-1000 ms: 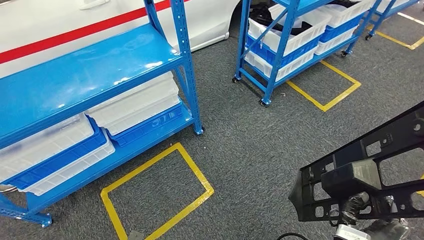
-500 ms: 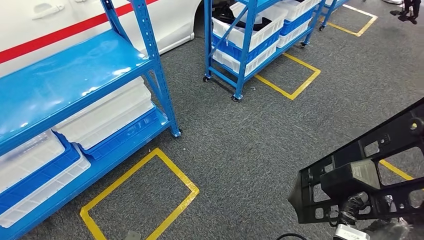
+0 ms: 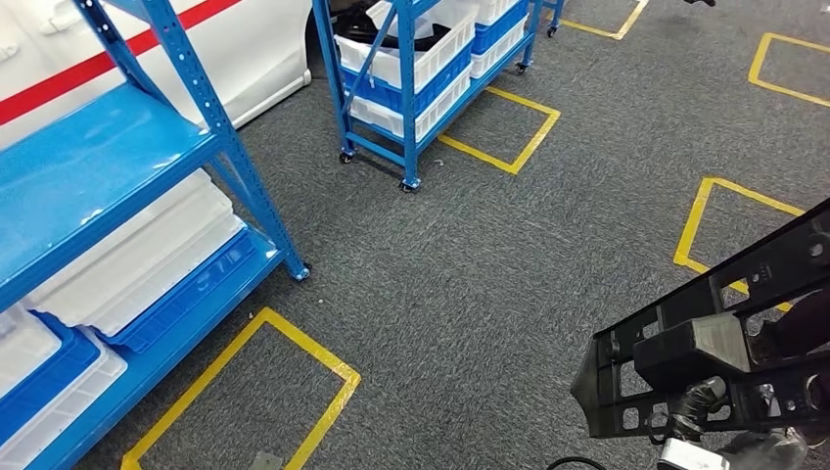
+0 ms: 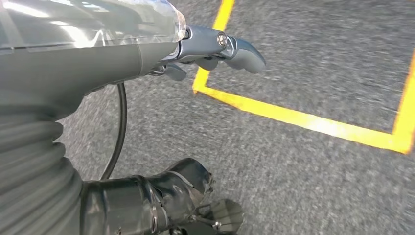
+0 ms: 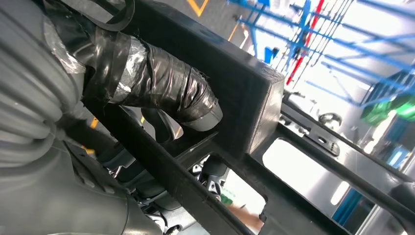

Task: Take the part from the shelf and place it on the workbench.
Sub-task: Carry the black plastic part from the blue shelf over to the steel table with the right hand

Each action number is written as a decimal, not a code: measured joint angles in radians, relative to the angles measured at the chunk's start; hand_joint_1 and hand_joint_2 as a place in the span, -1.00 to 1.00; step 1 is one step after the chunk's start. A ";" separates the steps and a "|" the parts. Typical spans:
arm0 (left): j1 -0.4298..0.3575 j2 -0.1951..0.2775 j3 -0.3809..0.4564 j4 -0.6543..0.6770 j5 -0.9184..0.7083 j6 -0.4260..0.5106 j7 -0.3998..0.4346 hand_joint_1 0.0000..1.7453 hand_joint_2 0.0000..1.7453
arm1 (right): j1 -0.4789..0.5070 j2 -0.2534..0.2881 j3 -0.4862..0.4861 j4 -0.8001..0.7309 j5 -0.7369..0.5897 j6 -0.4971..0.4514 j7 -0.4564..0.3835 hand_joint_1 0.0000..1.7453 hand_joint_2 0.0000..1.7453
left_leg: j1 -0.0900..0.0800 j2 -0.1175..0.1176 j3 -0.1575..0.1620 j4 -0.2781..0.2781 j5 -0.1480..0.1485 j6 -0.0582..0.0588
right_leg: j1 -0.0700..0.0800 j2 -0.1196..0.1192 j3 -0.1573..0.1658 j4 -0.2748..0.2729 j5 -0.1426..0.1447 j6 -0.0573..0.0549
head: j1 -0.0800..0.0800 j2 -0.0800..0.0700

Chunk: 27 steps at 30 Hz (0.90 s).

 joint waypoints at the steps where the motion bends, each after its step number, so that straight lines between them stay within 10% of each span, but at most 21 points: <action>1: 0.001 0.000 0.000 0.000 0.000 0.000 0.000 -1.00 1.00 | -0.001 0.000 0.000 0.000 -0.001 0.000 0.000 1.00 1.00 | 0.002 -0.028 -0.026 0.058 -0.034 -0.002 | 0.000 0.010 -0.001 -0.001 0.002 -0.004 | 0.000 0.000; 3: 0.004 0.000 0.000 0.000 0.000 0.000 0.000 -1.00 1.00 | -0.001 0.000 -0.001 0.000 -0.002 0.000 0.001 1.00 1.00 | 0.004 -0.049 -0.092 0.197 -0.092 -0.003 | 0.003 0.033 -0.004 -0.001 0.004 -0.008 | 0.000 0.000; 5: 0.006 0.000 0.000 0.000 0.000 0.000 0.000 -1.00 1.00 | -0.001 0.000 -0.001 0.000 -0.002 0.000 0.001 1.00 1.00 | 0.004 -0.052 -0.115 0.234 -0.079 0.002 | 0.007 0.060 -0.005 0.001 0.005 -0.009 | 0.000 0.000; 10: 0.006 0.003 0.000 0.000 0.000 0.000 -0.001 -1.00 1.00 | -0.002 0.000 -0.001 0.000 -0.002 0.000 0.001 1.00 1.00 | -0.002 -0.150 -0.007 -0.034 0.059 0.029 | 0.003 0.123 -0.010 0.005 0.011 0.001 | 0.000 0.000; 13: 0.002 0.003 0.000 0.000 0.000 0.001 -0.002 -1.00 1.00 | 0.001 0.000 -0.004 0.000 -0.002 0.000 0.001 1.00 1.00 | -0.004 -0.131 0.005 -0.062 0.066 0.035 | -0.004 0.148 -0.021 0.000 0.022 0.022 | 0.000 0.000; 17: 0.005 0.002 0.001 0.000 0.000 0.001 -0.002 -1.00 1.00 | -0.002 0.000 -0.007 0.000 -0.002 0.000 0.002 1.00 1.00 | -0.003 -0.069 0.014 -0.092 0.085 0.052 | 0.005 0.044 -0.088 0.144 -0.068 0.033 | 0.002 0.000; 20: 0.007 0.001 0.001 0.000 0.000 0.001 -0.002 -1.00 1.00 | -0.002 0.000 -0.007 0.000 -0.003 0.000 0.002 1.00 1.00 | -0.005 -0.020 0.011 -0.086 0.079 0.052 | -0.004 0.018 -0.130 0.247 -0.098 0.043 | 0.002 0.000; 24: 0.004 0.001 0.001 0.000 0.000 0.001 -0.002 -1.00 1.00 | -0.002 0.000 -0.008 0.000 -0.003 0.000 0.003 1.00 1.00 | -0.004 0.025 0.009 -0.063 0.059 0.034 | -0.006 -0.038 -0.008 0.035 -0.012 0.044 | 0.002 0.000; 27: 0.002 0.001 0.001 0.000 0.000 0.001 -0.002 -1.00 1.00 | -0.001 0.000 -0.009 0.000 -0.004 0.000 0.003 1.00 1.00 | -0.008 0.048 0.013 -0.054 0.050 0.017 | 0.004 -0.042 0.002 0.006 -0.012 0.027 | 0.002 0.000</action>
